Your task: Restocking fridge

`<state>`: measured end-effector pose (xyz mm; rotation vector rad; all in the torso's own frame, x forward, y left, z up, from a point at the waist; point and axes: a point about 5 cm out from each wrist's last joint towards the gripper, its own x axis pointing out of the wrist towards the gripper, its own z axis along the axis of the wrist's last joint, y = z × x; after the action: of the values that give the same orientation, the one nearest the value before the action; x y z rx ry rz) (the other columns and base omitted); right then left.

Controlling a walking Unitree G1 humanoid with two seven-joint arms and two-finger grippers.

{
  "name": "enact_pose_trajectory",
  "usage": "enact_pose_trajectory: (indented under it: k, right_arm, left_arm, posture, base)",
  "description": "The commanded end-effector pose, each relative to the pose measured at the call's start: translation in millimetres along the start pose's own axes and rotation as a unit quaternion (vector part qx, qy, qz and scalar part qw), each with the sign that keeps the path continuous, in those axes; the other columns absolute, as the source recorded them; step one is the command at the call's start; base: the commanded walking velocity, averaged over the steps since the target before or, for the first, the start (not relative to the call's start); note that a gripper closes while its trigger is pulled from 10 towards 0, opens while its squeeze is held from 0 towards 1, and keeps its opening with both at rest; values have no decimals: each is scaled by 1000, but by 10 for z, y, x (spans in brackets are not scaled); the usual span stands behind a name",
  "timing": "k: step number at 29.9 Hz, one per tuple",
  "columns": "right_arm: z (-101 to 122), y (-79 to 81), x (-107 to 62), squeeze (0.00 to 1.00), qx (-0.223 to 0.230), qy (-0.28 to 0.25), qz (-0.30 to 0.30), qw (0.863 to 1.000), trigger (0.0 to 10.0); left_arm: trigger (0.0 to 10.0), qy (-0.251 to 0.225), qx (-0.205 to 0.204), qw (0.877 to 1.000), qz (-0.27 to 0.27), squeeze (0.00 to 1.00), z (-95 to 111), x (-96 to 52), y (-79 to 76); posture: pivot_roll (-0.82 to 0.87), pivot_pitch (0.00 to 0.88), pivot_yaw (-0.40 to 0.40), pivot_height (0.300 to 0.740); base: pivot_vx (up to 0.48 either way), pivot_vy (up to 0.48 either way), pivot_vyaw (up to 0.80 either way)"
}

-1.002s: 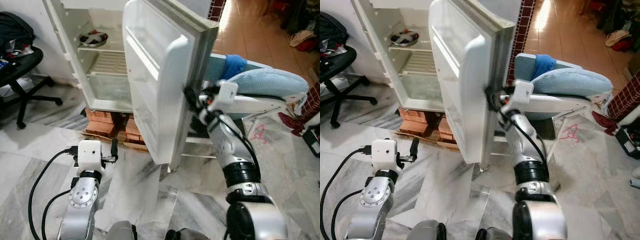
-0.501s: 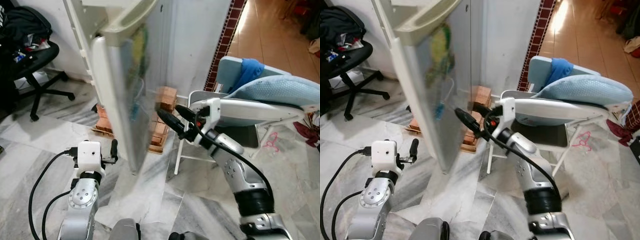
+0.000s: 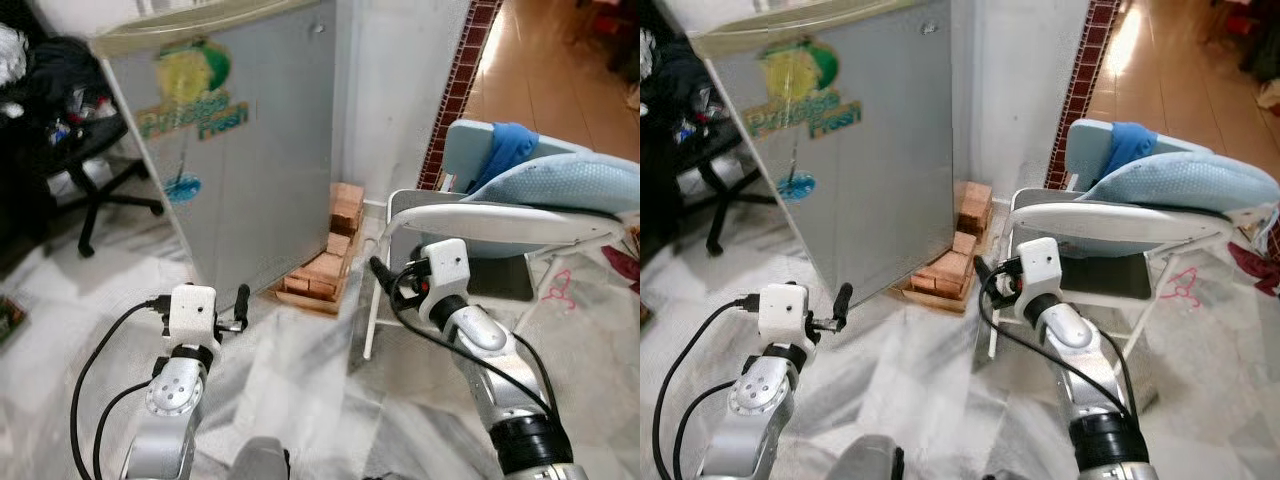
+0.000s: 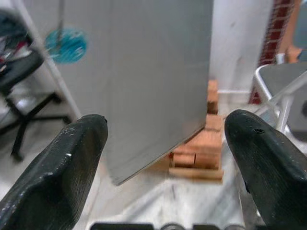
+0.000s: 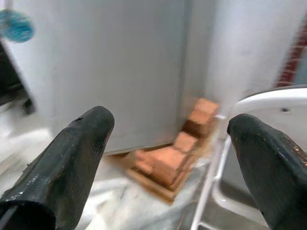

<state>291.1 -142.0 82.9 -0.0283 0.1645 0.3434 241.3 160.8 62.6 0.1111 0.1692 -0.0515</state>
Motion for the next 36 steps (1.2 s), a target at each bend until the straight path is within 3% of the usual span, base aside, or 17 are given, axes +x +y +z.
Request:
enact_pose_trajectory:
  k: [1, 5, 9, 15, 20, 36]
  right_arm:
    - [29, 23, 3, 0, 9, -12, -19, 1000, 10000]
    - [-65, 71, -31, 0, 45, -13, -65, 997, 10000]
    - [-95, 116, -56, 0, 50, -20, -72, 996, 10000]
    - [-119, 48, -36, 0, 71, -17, -98, 993, 10000]
    - [-120, 59, -16, 0, 70, -19, -90, 993, 10000]
    - [-122, 87, -4, 0, 65, -22, -71, 995, 10000]
  left_arm:
    - [10000, 2, 11, 1000, 8, 0, -14, -6, 72]
    - [10000, 1, 21, 1000, 4, 0, -39, -41, 49]
    - [10000, 1, 26, 1000, 4, 0, -53, -42, 40]
    - [10000, 2, 24, 1000, 5, 0, -63, -6, 43]
    - [10000, -14, 23, 1000, 7, 0, -18, 20, 35]
    - [10000, -25, 9, 1000, 4, 0, 1, 9, 19]
  posture:
    - [142, 32, 29, 740]
    - [149, 26, 23, 740]
    - [144, 19, 22, 740]
    - [138, 2, 21, 740]
    - [142, 2, 15, 740]
    - [137, 12, 9, 740]
  base:
    - [0, 476, -781]
    - [0, 472, -788]
    - [0, 465, -775]
    - [0, 443, -753]
    - [0, 403, 0]
    - [0, 0, 0]
